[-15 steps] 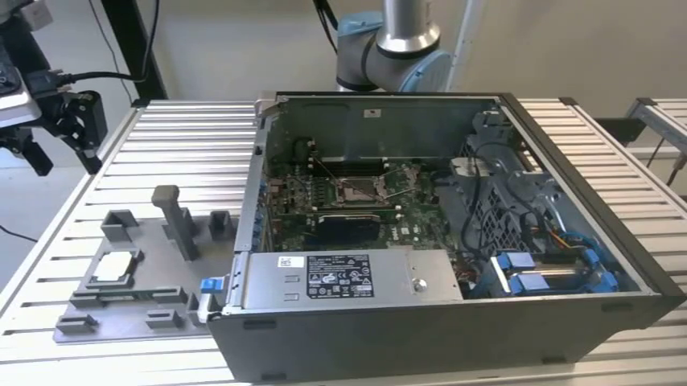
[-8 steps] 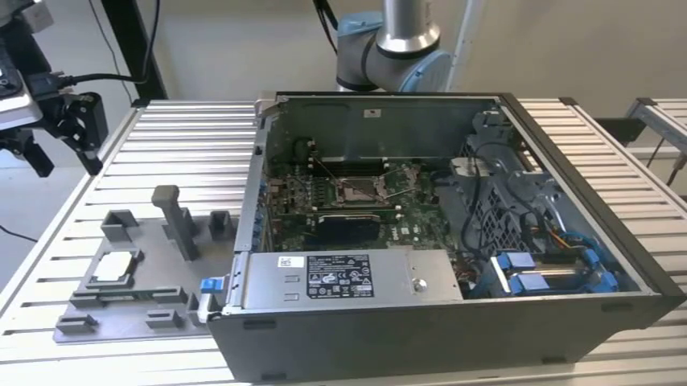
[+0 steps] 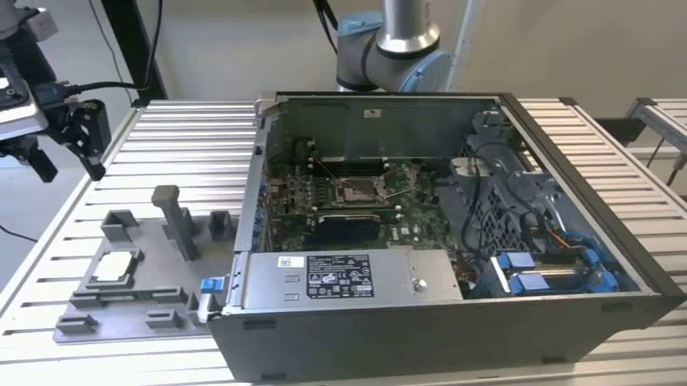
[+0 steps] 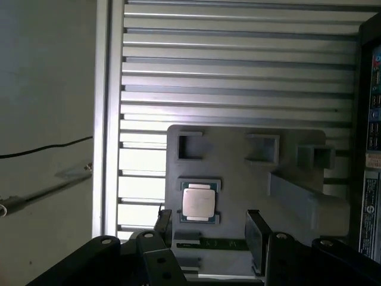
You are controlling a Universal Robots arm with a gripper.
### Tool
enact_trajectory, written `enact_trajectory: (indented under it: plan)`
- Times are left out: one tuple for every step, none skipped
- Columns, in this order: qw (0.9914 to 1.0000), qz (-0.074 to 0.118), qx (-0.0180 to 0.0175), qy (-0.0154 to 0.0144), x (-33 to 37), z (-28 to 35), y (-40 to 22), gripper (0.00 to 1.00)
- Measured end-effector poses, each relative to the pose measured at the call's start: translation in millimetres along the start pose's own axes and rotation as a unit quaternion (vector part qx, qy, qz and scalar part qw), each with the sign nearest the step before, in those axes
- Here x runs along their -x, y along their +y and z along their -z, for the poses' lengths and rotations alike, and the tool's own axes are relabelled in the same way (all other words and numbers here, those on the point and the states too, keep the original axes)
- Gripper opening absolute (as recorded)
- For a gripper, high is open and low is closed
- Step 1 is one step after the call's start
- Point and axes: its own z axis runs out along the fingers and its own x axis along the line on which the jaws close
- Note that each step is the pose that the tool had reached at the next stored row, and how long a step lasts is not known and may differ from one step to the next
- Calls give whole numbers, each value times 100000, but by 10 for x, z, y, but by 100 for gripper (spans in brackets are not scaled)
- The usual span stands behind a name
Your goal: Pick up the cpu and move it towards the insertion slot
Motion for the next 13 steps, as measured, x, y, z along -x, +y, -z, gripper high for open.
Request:
enact_trajectory:
  plan:
    - [100000, 1, 0, 3, 0, -11, 0, 100]
    - [100000, 1, 0, 1, 0, -22, -1, 100]
    - [100000, 0, -2, 2, 0, -33, -1, 100]
    - [100000, 0, 0, 1, 0, -44, -2, 100]
    - [100000, 1, 4, -4, 0, -54, -2, 100]
    - [100000, -1, 3, -3, 0, -64, -2, 100]
    - [100000, 0, 0, 0, 0, -74, -3, 100]
    - [100000, 1, 1, -1, 0, -85, -3, 100]
    - [100000, -1, 1, 0, 0, -95, -3, 100]
    - [100000, -1, -1, 3, 0, -104, -4, 100]
    - [100000, 0, 3, -3, 0, -115, -4, 100]
    - [100000, 1, 1, -1, 0, -125, -5, 100]
    - [100000, 0, 2, 2, 0, -136, -5, 100]
